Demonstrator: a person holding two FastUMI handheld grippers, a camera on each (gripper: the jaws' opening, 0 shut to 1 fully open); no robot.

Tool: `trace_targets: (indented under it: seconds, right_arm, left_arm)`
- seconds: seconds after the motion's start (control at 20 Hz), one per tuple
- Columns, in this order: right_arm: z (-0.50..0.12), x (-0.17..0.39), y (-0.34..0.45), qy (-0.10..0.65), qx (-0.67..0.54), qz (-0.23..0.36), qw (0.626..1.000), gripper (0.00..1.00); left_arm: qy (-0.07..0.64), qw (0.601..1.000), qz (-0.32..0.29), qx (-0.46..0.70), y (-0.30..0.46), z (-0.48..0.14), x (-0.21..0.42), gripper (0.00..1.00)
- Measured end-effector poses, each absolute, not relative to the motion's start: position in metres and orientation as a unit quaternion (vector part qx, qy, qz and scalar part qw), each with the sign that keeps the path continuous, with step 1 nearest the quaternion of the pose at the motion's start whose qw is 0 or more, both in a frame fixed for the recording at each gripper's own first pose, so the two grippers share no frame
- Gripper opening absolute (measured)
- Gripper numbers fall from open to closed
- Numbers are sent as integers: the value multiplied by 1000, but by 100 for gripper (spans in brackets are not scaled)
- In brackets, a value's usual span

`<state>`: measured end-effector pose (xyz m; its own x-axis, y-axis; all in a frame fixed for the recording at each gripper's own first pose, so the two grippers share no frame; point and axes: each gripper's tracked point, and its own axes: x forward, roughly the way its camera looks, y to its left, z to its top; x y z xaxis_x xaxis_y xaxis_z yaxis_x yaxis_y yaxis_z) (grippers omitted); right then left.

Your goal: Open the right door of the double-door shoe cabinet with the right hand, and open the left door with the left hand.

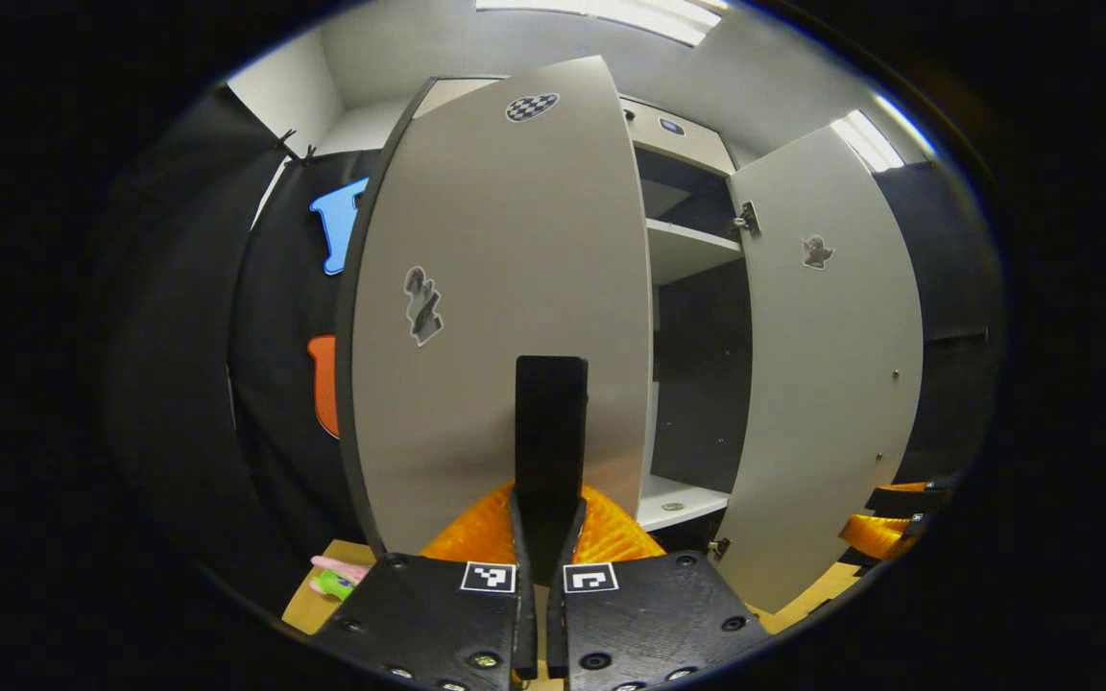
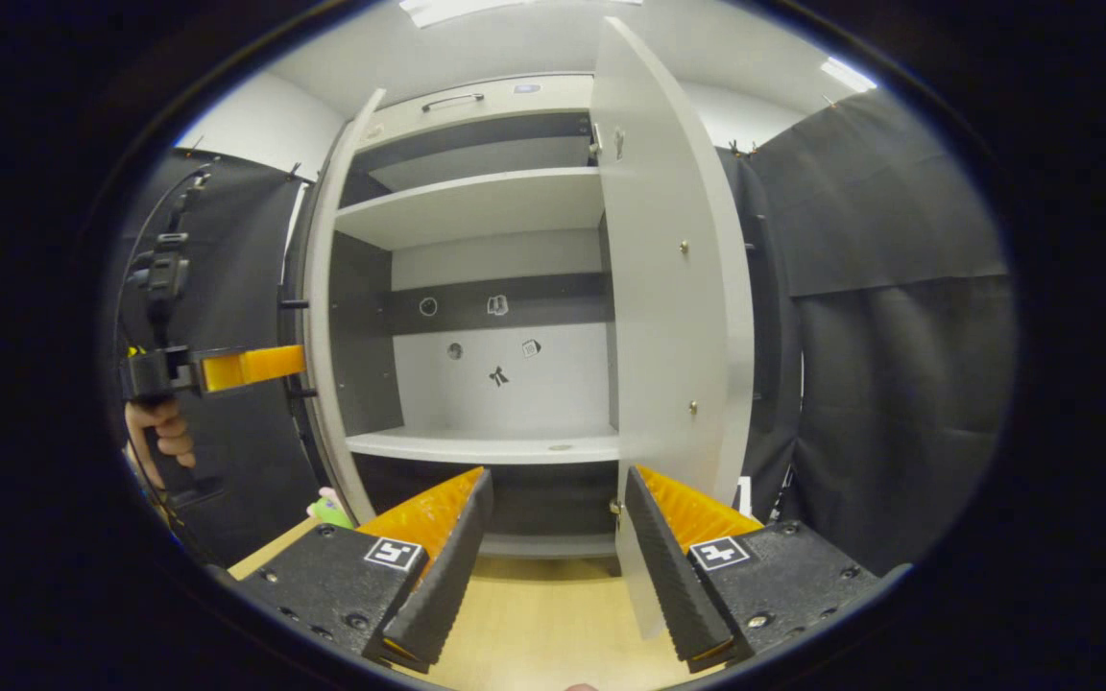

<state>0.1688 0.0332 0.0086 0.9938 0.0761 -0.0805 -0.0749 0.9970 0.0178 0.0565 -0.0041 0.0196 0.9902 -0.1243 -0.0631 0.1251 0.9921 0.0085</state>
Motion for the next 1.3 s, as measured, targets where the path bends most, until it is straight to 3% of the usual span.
trace_targets:
  seconds: [0.3,0.75,1.05,1.3]
  right_arm:
    - [8,174,47,42,6,49,998,87]
    - [1,175,51,46,6,46,998,87]
    - [-5,174,37,57,2,31,998,87]
    - [-9,176,25,64,7,19,998,87]
  left_arm:
    - [28,999,-6,19,63,23,9,3]
    - [18,995,77,53,147,28,-8,0]
    - [16,998,36,45,161,29,-6,0]
    - [2,995,75,68,162,31,-39,0]
